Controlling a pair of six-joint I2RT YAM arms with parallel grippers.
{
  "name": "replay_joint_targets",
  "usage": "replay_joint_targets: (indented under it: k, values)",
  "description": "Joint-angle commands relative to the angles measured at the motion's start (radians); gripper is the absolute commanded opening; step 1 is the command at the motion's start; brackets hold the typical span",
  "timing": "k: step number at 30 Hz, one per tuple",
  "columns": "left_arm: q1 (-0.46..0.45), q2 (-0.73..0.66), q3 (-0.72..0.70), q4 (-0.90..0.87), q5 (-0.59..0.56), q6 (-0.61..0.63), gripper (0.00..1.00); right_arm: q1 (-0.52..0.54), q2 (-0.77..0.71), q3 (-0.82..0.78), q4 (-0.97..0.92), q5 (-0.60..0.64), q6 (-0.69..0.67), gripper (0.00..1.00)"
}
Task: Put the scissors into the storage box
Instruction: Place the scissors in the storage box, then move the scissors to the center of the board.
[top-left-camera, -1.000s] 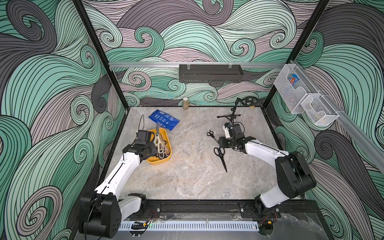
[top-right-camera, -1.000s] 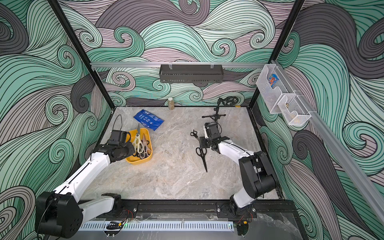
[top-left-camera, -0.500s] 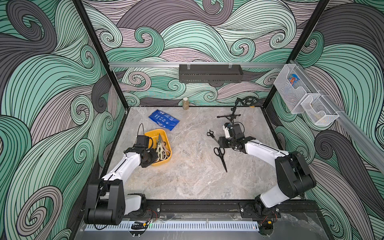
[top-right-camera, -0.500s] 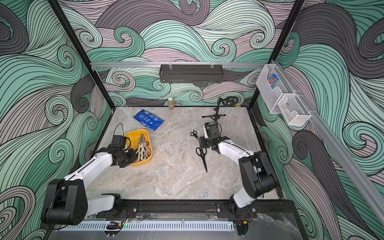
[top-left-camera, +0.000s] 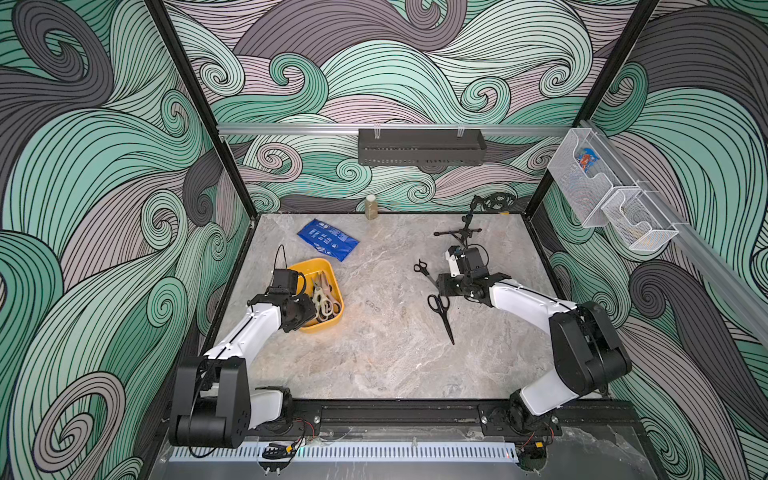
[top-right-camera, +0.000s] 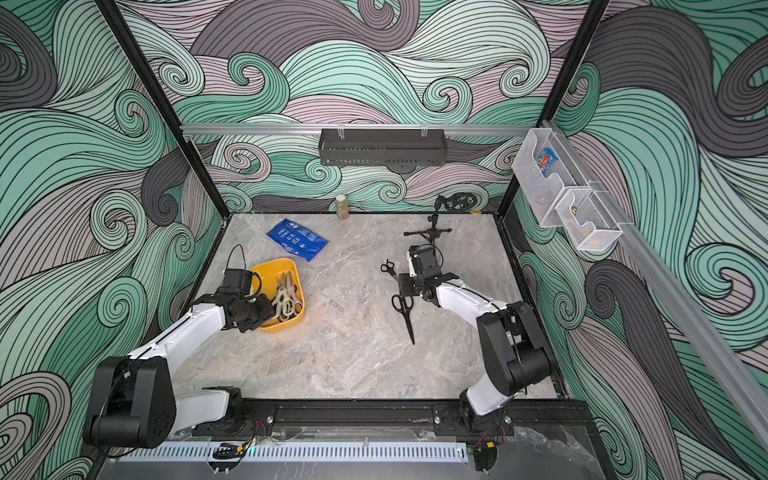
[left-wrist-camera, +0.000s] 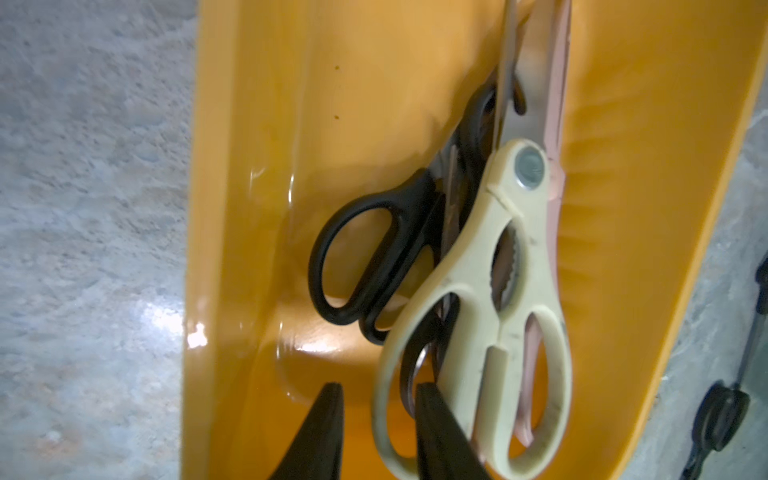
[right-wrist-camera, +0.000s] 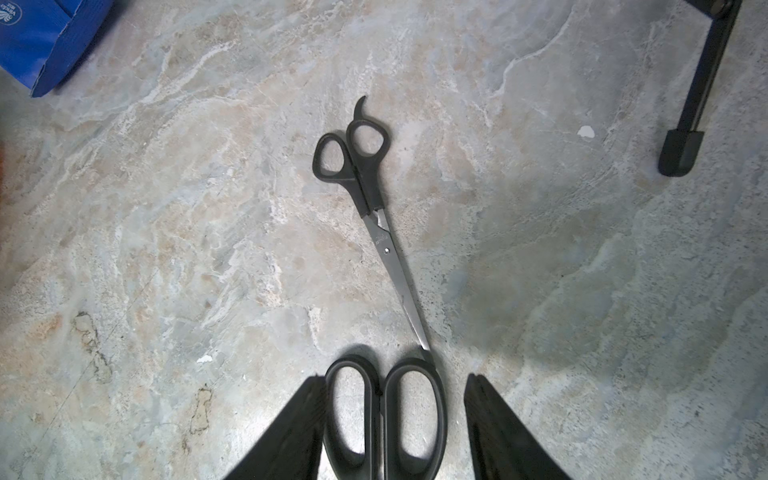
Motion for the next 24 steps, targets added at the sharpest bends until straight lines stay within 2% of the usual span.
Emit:
replay_joint_targets:
  k: [1,14,19,24]
  values:
    - [0.005,-0.002,0.045,-0.013,-0.013,0.005,0.41,-0.008,-0.002,0.001,0.008,-0.004,-0.009,0.58]
    - [0.005,0.013,0.232,0.026,-0.016,0.050,0.43,-0.007,0.025,0.046,-0.035,-0.023,-0.014,0.58]
    - [0.006,0.018,0.243,0.119,0.065,0.095,0.43,-0.007,0.076,0.095,-0.062,-0.026,-0.032,0.57]
    - [0.008,0.036,0.244,0.182,0.055,0.133,0.43,-0.008,0.152,0.167,-0.104,-0.016,-0.056,0.55]
